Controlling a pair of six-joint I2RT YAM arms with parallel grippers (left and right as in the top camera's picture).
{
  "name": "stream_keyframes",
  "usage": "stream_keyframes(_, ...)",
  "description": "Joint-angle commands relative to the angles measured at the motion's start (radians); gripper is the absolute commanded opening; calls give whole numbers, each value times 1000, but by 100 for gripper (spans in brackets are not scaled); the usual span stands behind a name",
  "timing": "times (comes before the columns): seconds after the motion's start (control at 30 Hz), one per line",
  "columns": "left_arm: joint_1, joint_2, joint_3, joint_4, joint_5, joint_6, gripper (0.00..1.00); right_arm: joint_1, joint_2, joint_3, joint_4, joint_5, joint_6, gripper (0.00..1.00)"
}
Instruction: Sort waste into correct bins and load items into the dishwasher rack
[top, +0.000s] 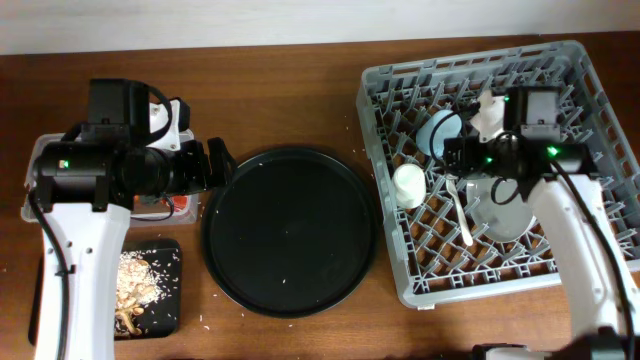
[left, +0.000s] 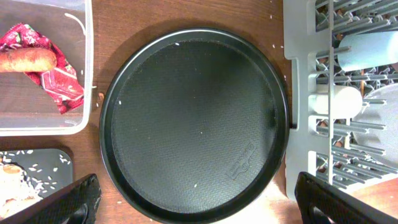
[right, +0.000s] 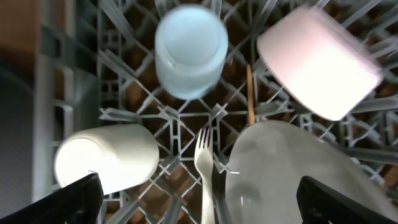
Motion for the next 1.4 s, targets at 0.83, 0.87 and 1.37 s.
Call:
stream_keyframes(0.83,3,-10,18,2,-3,13,99,-6,-1240,-209,188,-65,9,99)
stream_keyframes(0.87,3,-10,18,2,-3,13,99,-6,-1268,-264,235,-79,10,99)
stream_keyframes(1.37,3,-10,18,2,-3,13,99,-5,-1470,-1090,866,1,226,98)
